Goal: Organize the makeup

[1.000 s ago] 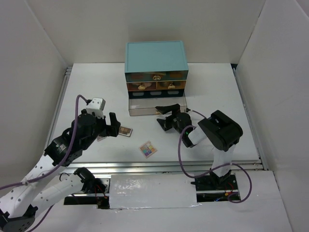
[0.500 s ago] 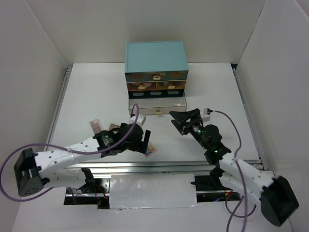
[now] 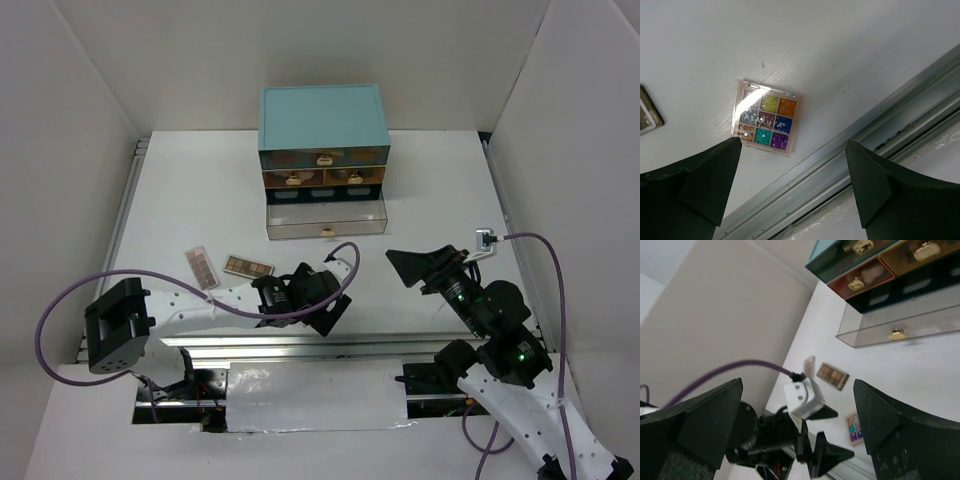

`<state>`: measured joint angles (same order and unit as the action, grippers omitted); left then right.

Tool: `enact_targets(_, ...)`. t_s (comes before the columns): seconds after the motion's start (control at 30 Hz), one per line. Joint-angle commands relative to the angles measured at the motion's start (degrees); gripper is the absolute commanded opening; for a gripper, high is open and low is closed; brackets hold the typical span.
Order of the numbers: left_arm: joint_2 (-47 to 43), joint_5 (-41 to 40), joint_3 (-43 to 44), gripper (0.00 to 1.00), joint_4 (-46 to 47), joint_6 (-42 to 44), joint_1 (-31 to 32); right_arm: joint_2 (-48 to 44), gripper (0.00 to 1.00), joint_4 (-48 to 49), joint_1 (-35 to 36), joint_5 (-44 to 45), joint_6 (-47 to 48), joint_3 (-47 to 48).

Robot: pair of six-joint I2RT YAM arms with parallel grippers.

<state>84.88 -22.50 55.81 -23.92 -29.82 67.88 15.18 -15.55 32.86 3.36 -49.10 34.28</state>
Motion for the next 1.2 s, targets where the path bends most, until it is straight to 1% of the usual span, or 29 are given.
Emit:
enact_targets(0.0, 0.3, 4.6, 0.3, 0.99, 4.1, 9.1, -2.6, -2.5, 1.0, -5.2, 0.4, -2.7, 4.3, 1.1)
enact_targets(0.03, 0.8, 6.7, 0.3, 0.99, 4.2, 10.6, -3.5, -3.0, 1.0, -5.2, 0.4, -2.9, 4.4, 1.0)
enact_targets(0.07, 1.9, 7.3, 0.3, 1.0, 4.1, 10.7, -4.4, -3.3, 1.0, -5.2, 0.4, -3.1, 4.5, 1.1)
enact_targets(0.1, 2.3, 8.6, -0.3, 0.99, 4.9, 11.6, -6.8, -3.9, 1.0, -5.1, 0.4, -3.1, 4.8, 1.2)
enact_targets(0.2, 3.0, 14.0, -2.3, 0.99, 7.6, 13.2, -10.6, -4.8, 1.0, -5.1, 0.3, -3.1, 4.9, 1.1)
enact_targets(0.3, 5.5, 15.6, -2.4, 0.99, 7.9, 14.4, -12.6, -4.7, 1.0, -5.6, 0.4, -2.5, 5.1, 1.2)
enact_targets(0.4, 7.5, 16.3, -2.4, 0.99, 7.7, 15.0, -12.6, -4.7, 1.0, -5.8, 0.4, -2.3, 5.2, 1.1)
enact_targets(0.63, 7.9, 20.1, -6.1, 0.99, 11.2, 13.8, -12.6, -4.4, 1.0, -4.5, 0.4, -2.2, 4.8, -0.3)
enact_targets(0.77, 10.7, 19.7, -6.4, 0.99, 11.4, 12.0, -12.2, -5.2, 1.0, -4.5, 0.3, -2.1, 4.3, -0.6)
enact_targets(0.87, 13.4, 17.4, -5.4, 0.98, 10.2, 9.9, -11.5, -6.4, 1.0, -5.0, 0.4, -1.4, 4.3, -0.4)
enact_targets(0.9, 14.6, 17.7, -5.2, 0.96, 10.2, 9.7, -11.4, -6.7, 1.0, -5.4, 0.4, -1.2, 4.4, 0.3)
enact_targets(0.97, 15.5, 17.8, -4.9, 0.82, 10.4, 9.1, -11.1, -7.7, 1.0, -6.3, 0.4, 0.0, 4.5, 0.8)
enact_targets(1.0, 15.9, 18.0, -4.8, 0.58, 10.5, 9.0, -11.0, -8.0, 1.0, -6.7, 0.4, 0.3, 4.5, 1.3)
enact_targets(1.03, 16.0, 17.8, -4.3, 0.5, 10.4, 8.5, -10.6, -8.7, 1.0, -7.1, 0.4, 0.7, 4.6, 1.6)
enact_targets(1.07, 15.9, 17.8, -4.0, 0.48, 10.2, 8.4, -10.4, -9.0, 1.0, -7.4, 0.4, 1.5, 4.7, 1.8)
enact_targets(1.1, 15.4, 17.4, -2.9, 0.41, 9.6, 8.4, -10.1, -9.6, 1.0, -7.6, 0.4, 1.7, 4.7, 2.0)
enact_targets(1.17, 13.4, 16.4, -1.5, 0.33, 8.5, 8.2, -9.3, -10.2, 1.0, -8.2, 0.3, 2.5, 4.9, 2.5)
